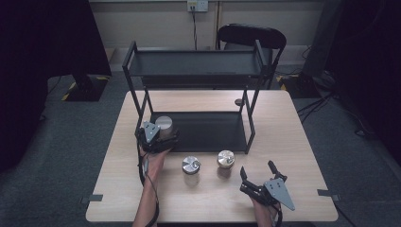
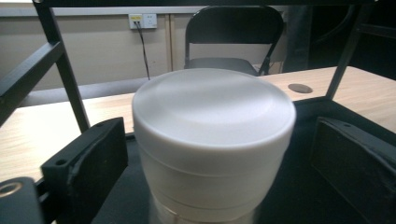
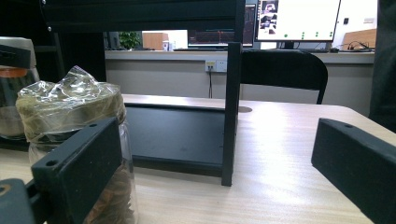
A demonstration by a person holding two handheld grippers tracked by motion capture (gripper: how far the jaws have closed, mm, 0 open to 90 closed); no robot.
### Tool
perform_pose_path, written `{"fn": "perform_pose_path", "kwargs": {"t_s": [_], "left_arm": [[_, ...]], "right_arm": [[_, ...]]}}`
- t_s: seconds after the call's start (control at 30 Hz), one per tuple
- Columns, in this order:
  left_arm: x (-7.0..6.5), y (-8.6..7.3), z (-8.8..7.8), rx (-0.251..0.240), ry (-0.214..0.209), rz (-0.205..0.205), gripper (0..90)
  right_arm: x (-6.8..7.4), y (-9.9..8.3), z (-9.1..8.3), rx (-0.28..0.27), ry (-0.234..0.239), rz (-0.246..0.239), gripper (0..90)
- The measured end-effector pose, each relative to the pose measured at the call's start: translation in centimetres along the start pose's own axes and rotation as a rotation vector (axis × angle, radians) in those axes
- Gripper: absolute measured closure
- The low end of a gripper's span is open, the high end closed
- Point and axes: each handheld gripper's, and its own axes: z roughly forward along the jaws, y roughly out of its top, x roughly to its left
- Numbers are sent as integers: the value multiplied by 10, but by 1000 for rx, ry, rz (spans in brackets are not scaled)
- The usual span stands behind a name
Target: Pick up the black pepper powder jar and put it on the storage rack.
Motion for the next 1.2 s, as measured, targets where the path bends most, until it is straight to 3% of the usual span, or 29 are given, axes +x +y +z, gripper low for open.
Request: {"fn": "perform_pose_path", "kwargs": {"t_s": [0.13, 0.8, 1.2], "left_arm": [[-6, 1, 0, -2, 10, 17, 0], [-14, 1, -11, -24, 33, 22, 0], [-18, 4, -25, -73, 58, 17, 0]], "right_arm": [[0, 0, 0, 0, 0, 0, 7], [0, 0, 0, 0, -2, 0, 7], [0, 0, 0, 0, 0, 0, 7]]}}
